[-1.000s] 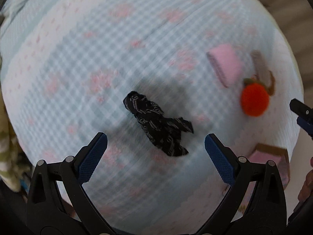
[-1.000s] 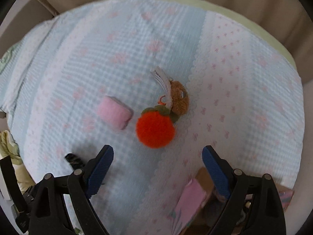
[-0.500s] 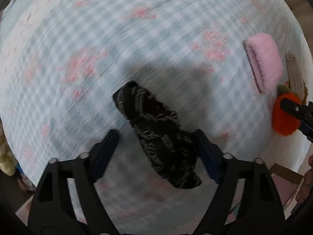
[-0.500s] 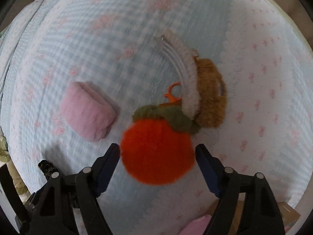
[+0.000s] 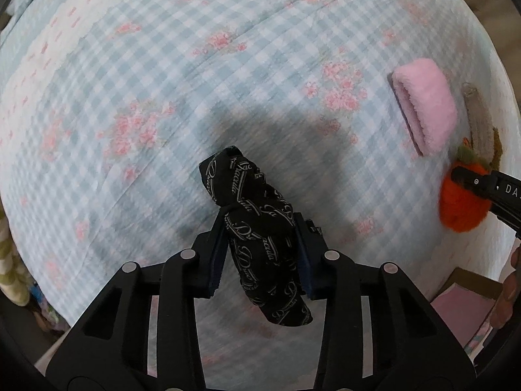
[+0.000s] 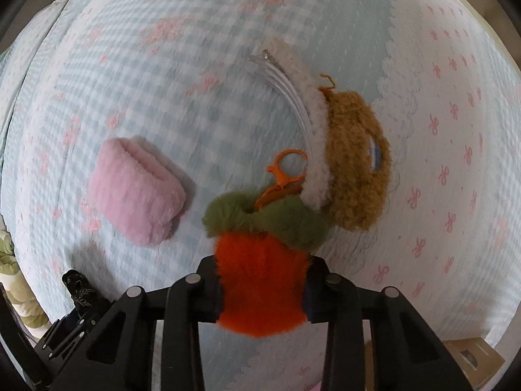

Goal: Organize soft objects
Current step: 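Grasp the black patterned cloth with the left tool while the right tool grasps the orange pompom, then lift the black cloth and orange pompom and carry both over the cardboard box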

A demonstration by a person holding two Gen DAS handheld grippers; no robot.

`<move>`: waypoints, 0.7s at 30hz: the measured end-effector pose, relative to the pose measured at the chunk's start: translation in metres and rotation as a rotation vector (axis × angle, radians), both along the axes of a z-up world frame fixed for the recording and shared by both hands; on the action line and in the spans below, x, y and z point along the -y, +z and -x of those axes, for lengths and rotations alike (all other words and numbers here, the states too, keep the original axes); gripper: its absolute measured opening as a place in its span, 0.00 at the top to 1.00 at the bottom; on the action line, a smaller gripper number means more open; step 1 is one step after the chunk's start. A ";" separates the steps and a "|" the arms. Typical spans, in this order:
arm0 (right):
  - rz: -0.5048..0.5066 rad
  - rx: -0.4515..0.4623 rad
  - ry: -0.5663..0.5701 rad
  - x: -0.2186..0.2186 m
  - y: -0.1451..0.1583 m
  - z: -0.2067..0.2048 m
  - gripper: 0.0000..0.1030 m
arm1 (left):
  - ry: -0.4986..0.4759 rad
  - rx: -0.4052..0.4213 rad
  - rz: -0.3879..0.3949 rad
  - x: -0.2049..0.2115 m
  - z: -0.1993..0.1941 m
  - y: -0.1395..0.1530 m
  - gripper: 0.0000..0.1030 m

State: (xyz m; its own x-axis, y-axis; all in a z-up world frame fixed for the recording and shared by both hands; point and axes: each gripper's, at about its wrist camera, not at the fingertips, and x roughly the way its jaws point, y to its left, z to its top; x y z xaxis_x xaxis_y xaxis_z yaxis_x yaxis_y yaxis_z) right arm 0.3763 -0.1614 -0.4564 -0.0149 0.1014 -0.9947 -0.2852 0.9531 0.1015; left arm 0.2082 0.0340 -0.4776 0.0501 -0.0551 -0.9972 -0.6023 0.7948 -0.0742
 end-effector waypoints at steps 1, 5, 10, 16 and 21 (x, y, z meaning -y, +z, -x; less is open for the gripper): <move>-0.004 0.002 -0.002 0.001 0.001 0.001 0.69 | -0.001 0.006 0.002 0.000 0.002 0.001 0.68; -0.025 0.017 -0.014 0.001 0.010 0.012 0.71 | -0.011 0.034 -0.003 -0.005 0.009 0.015 0.68; -0.054 0.044 -0.024 0.001 0.029 0.022 0.73 | -0.005 0.074 -0.004 -0.015 0.023 0.039 0.68; -0.093 0.078 -0.045 0.004 0.062 0.039 0.74 | -0.030 0.147 -0.018 -0.018 0.033 0.081 0.68; -0.133 0.114 -0.076 0.012 0.099 0.061 0.74 | -0.085 0.227 -0.038 -0.015 0.042 0.124 0.68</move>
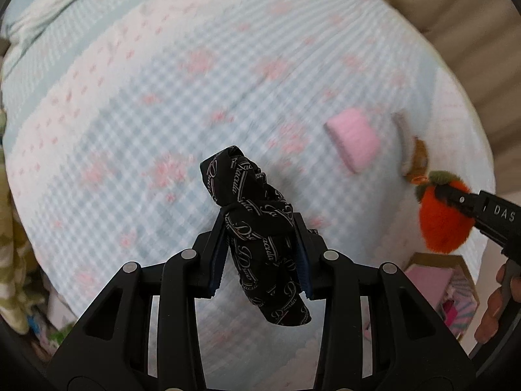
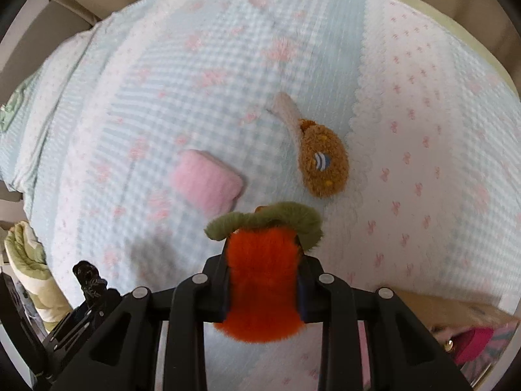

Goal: Organize soft objects
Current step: 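Lift the black cloth and orange pompom and carry both over the cardboard box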

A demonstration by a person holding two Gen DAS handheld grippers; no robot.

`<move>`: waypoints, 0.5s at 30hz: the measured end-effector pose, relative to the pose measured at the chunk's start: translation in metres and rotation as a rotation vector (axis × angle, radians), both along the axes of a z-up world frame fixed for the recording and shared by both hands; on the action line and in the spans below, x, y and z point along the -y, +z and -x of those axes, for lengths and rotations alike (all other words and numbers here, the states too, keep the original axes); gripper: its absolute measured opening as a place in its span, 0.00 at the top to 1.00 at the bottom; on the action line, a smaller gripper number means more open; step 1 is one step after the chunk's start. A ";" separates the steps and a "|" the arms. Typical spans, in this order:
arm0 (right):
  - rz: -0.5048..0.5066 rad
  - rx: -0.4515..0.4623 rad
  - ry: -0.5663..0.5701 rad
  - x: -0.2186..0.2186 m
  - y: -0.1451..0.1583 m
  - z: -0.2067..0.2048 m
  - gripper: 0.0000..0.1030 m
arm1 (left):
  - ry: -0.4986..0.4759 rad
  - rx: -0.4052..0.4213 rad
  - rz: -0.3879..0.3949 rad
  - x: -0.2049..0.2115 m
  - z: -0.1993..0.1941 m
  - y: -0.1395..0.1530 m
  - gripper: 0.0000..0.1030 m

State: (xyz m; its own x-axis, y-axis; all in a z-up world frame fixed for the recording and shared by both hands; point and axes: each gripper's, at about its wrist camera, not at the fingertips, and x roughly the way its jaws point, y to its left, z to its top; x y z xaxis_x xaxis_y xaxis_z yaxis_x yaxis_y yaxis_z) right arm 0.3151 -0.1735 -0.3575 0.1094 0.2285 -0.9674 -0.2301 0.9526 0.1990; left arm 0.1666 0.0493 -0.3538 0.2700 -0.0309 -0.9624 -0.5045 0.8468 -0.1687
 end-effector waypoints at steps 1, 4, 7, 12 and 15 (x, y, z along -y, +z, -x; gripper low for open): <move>-0.010 0.010 -0.006 0.002 0.010 0.007 0.74 | -0.008 0.014 -0.005 0.006 0.000 0.009 0.68; -0.035 0.041 -0.025 0.006 0.038 0.022 0.74 | -0.038 0.060 -0.009 0.012 -0.005 0.037 0.68; -0.057 0.077 -0.043 0.010 0.067 0.037 0.74 | -0.065 0.097 -0.018 0.023 -0.005 0.057 0.68; -0.088 0.146 -0.076 0.029 0.110 0.063 0.74 | -0.126 0.166 -0.028 0.046 -0.001 0.098 0.68; -0.108 0.186 -0.100 0.046 0.132 0.081 0.74 | -0.170 0.209 -0.029 0.068 0.005 0.119 0.68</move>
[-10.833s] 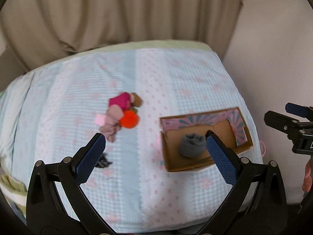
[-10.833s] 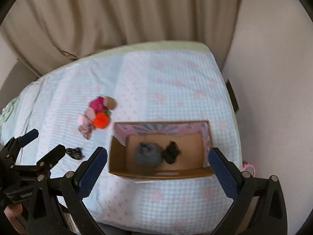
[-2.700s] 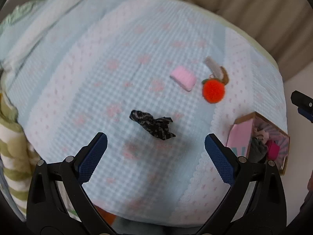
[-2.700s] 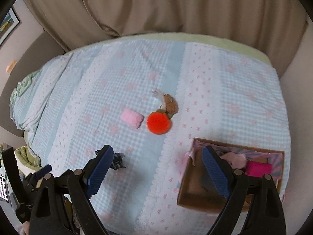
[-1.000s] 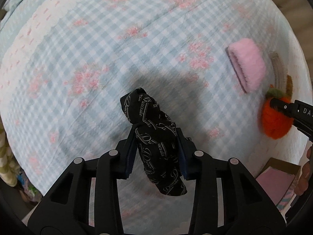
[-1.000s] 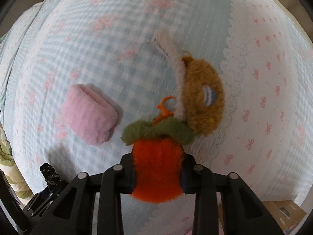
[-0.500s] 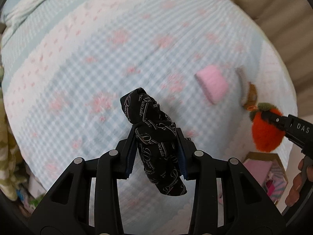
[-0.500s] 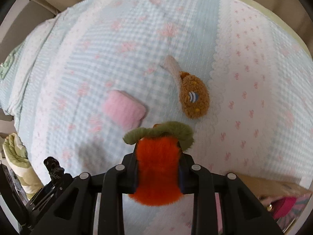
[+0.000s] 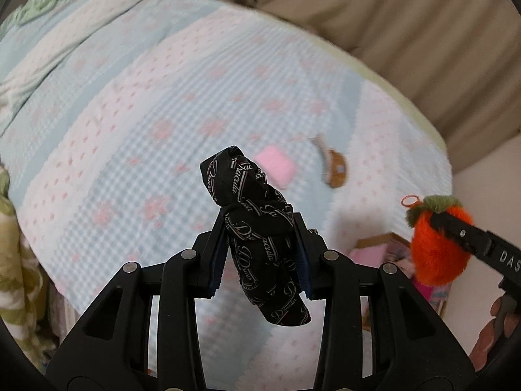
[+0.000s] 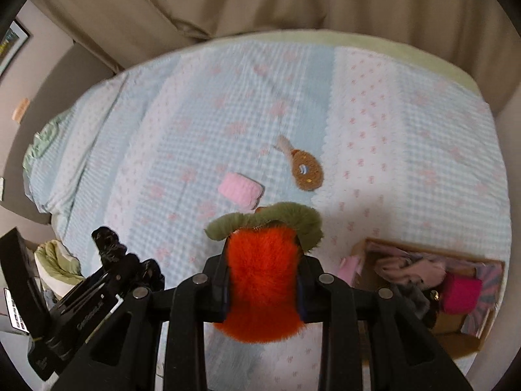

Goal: Organize soft objects
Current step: 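Lift the black cloth and orange pompom and carry both over the cardboard box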

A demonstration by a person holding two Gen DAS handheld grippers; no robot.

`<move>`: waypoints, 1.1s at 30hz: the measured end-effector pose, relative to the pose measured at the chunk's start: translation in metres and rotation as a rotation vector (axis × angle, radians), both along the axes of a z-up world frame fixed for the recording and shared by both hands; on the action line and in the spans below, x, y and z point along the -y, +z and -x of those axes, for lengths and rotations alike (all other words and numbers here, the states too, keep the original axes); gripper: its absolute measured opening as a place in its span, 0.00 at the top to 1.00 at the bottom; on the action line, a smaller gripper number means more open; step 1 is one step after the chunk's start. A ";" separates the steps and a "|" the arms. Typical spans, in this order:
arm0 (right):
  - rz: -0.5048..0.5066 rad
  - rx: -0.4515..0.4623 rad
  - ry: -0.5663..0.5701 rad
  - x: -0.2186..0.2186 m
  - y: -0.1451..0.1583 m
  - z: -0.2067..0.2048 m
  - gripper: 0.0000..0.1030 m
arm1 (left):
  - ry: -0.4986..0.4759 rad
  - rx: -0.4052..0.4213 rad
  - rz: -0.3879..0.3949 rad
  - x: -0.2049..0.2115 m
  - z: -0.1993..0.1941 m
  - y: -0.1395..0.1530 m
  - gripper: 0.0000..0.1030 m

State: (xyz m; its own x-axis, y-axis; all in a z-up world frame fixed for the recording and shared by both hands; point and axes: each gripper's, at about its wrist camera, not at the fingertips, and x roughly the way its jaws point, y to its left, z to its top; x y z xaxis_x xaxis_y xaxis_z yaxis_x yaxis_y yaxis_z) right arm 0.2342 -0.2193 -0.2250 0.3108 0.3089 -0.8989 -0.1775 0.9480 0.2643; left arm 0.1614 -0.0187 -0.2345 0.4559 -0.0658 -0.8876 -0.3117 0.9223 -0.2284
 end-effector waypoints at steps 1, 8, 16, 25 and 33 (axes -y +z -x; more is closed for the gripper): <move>-0.005 0.014 -0.010 0.007 0.007 0.008 0.74 | -0.014 0.011 -0.001 0.008 0.002 0.006 0.68; -0.027 0.088 -0.079 0.066 0.046 0.060 0.74 | -0.158 0.061 -0.010 0.093 0.016 0.043 0.68; -0.022 0.114 -0.215 0.161 0.063 0.108 0.74 | -0.365 0.057 -0.008 0.204 0.022 0.057 0.68; -0.001 0.083 -0.391 0.258 0.051 0.128 0.74 | -0.583 -0.009 -0.029 0.309 0.007 0.033 0.68; 0.009 -0.006 -0.495 0.314 0.014 0.118 0.74 | -0.734 -0.153 -0.083 0.364 -0.010 -0.024 0.68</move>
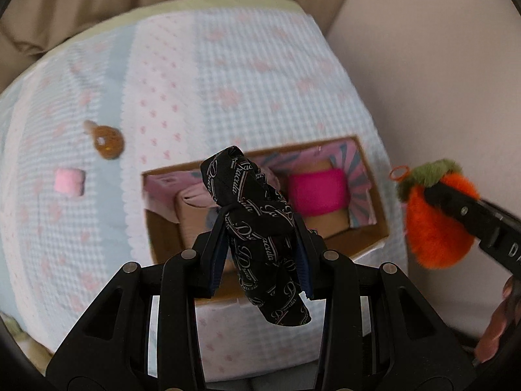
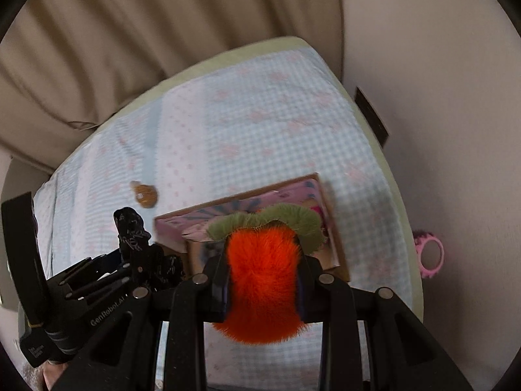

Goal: Organize soft objects
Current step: 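Lift the black cloth and orange pompom and carry both over the cardboard box, then open both tools to drop the black cloth and pompom into the box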

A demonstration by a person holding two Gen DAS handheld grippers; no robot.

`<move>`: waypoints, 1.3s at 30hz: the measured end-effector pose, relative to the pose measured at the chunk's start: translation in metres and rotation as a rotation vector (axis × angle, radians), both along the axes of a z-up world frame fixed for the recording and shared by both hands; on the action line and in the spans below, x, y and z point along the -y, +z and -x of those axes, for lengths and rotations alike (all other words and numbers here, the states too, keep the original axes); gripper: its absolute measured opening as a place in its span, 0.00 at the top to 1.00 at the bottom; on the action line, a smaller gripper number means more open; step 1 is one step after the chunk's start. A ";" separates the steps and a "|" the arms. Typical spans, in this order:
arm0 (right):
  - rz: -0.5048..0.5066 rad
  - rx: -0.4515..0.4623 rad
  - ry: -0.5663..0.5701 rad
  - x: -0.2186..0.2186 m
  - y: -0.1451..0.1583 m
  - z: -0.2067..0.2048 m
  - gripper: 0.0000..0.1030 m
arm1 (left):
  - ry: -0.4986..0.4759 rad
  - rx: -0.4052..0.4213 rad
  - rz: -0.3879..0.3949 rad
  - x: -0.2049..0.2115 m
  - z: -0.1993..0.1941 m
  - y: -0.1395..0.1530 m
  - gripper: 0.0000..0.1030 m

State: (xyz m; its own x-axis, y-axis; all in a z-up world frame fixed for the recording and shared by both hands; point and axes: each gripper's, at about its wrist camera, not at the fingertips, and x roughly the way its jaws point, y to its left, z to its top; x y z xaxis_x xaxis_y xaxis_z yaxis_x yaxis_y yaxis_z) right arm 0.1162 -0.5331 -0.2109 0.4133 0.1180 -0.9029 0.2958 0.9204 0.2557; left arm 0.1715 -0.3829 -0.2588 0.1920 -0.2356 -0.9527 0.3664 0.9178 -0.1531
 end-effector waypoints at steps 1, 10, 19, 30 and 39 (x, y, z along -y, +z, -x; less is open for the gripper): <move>-0.005 -0.017 -0.010 0.005 -0.008 -0.002 0.74 | -0.013 -0.013 -0.009 0.001 -0.001 -0.007 0.68; -0.058 -0.166 -0.013 0.023 -0.083 -0.023 0.74 | -0.138 -0.125 -0.113 0.032 -0.017 -0.084 0.68; -0.137 -0.278 -0.002 0.019 -0.136 -0.038 0.74 | -0.241 -0.147 -0.140 0.039 -0.032 -0.099 0.68; -0.125 -0.282 0.050 0.019 -0.151 -0.027 0.02 | -0.234 -0.065 -0.165 0.008 -0.057 -0.085 0.00; -0.084 -0.239 0.072 0.005 -0.137 -0.017 0.02 | -0.186 -0.046 -0.172 -0.015 -0.048 -0.072 0.00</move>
